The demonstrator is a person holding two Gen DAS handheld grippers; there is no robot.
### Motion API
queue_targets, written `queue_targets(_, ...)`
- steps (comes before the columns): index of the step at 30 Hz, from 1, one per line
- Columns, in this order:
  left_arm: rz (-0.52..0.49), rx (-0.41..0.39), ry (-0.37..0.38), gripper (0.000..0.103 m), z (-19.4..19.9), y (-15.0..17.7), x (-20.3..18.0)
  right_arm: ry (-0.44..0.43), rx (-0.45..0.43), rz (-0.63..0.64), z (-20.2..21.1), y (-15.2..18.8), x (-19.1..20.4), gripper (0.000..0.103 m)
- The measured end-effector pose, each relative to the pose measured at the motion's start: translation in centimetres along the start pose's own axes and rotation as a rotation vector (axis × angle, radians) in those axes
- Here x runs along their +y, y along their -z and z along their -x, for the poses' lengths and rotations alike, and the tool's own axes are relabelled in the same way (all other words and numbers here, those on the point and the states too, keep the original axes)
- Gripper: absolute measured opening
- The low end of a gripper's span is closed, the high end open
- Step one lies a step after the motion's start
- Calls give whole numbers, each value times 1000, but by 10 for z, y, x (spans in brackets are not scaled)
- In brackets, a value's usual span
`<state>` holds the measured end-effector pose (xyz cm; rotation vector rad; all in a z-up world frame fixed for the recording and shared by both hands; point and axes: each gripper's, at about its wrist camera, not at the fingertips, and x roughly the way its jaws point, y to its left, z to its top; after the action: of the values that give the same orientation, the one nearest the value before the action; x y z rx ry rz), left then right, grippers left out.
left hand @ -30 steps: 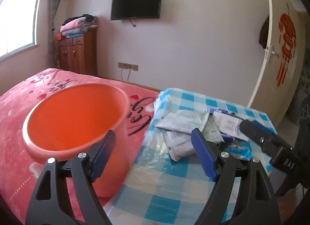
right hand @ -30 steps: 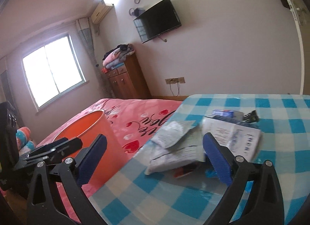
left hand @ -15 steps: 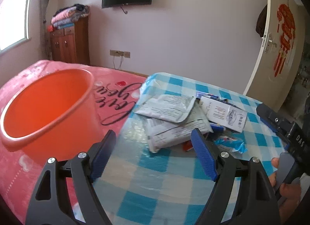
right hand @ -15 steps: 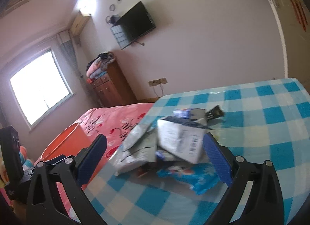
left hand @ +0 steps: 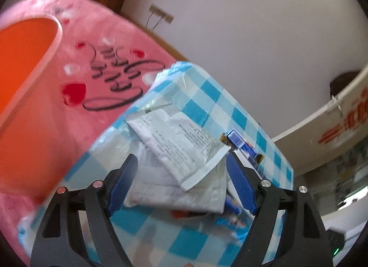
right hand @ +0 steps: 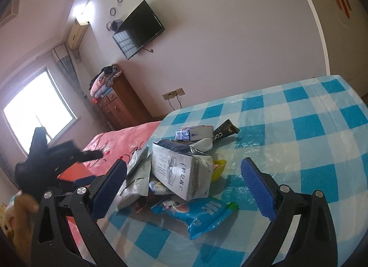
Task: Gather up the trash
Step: 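Move both tools back to the table toward the grey sachet and white carton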
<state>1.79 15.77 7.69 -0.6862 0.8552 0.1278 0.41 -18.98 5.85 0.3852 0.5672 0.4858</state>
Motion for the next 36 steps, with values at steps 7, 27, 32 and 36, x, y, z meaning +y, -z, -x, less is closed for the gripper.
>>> queue_targets(7,163,88,-2,69,-49,-20,10,-18,12,12,-1,2,-3,98)
queue_targets(27,-59,177,-267,87,-107,-45,-24,-58,62,-22,-9,3,-17,98)
queue_targets(32,-114,183,-282,86,-106,-34,-27,-58,72,-24,-11,4,-17,98)
queue_targets(36,-210,193,-293,83,-103,-12,-35,-56,71,-19,-11,4,-17,98)
